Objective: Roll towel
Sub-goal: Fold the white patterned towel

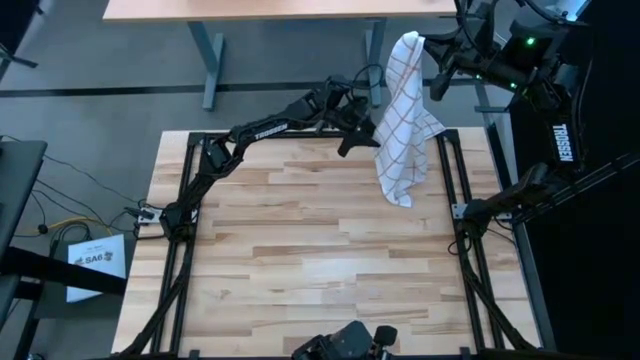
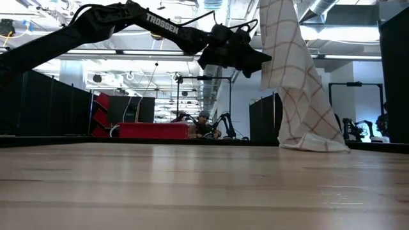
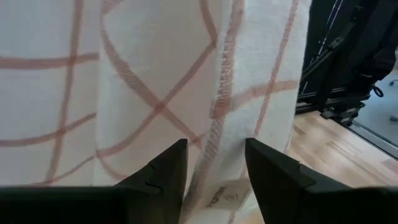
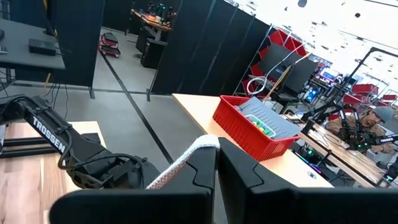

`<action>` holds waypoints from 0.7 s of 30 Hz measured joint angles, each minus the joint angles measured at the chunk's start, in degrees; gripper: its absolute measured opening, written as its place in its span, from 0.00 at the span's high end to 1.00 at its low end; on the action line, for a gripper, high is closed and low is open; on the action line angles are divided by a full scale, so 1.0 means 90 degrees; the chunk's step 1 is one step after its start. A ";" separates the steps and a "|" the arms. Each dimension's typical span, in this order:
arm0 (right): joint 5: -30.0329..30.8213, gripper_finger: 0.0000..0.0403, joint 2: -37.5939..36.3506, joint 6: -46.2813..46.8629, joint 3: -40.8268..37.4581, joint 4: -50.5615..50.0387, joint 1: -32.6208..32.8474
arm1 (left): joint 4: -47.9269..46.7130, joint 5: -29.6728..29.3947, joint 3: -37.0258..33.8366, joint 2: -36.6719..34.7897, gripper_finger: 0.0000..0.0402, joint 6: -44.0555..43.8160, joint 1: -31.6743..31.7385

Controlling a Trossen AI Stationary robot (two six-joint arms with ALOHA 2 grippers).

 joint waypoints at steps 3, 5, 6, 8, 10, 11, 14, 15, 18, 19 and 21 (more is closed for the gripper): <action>0.0000 1.00 -0.0001 -0.0007 0.0000 0.0022 0.0000 | -0.0252 -0.0024 0.0000 -0.0001 0.85 0.0097 0.0046; 0.0000 1.00 0.0000 -0.0055 0.0000 0.0018 -0.0002 | -0.0791 -0.0104 0.0000 -0.0030 0.96 0.0263 0.0113; 0.0000 1.00 0.0000 -0.0093 0.0000 0.0009 -0.0002 | -0.1169 -0.0277 0.0000 -0.0061 0.97 0.0419 0.0145; 0.0000 1.00 0.0000 -0.0119 0.0000 -0.0018 -0.0012 | -0.2260 -0.1072 -0.0002 -0.0282 0.99 0.1009 0.0214; 0.0013 1.00 0.0004 -0.0216 -0.0004 -0.0140 -0.0026 | -0.3374 -0.2175 -0.0002 -0.0642 1.00 0.1822 0.0249; 0.0083 1.00 0.0007 -0.0300 -0.0007 -0.0193 -0.0024 | -0.3906 -0.2702 -0.0001 -0.0838 1.00 0.2187 0.0255; 0.0391 1.00 0.0004 -0.0571 -0.0007 -0.0342 -0.0019 | -0.4897 -0.3840 -0.0001 -0.1480 1.00 0.2761 0.0239; 0.0464 1.00 -0.0003 -0.0628 -0.0005 -0.0386 -0.0020 | -0.5061 -0.4059 -0.0003 -0.1736 1.00 0.2794 0.0246; 0.0553 1.00 -0.0005 -0.0721 -0.0005 -0.0396 -0.0022 | -0.5485 -0.4694 -0.0005 -0.2610 1.00 0.2658 0.0275; 0.0556 1.00 -0.0005 -0.0726 -0.0005 -0.0387 -0.0022 | -0.5624 -0.4953 0.0000 -0.2935 1.00 0.2536 0.0282; 0.0554 1.00 -0.0005 -0.0784 -0.0005 -0.0381 -0.0019 | -0.5819 -0.5347 0.0000 -0.3533 1.00 0.2312 0.0289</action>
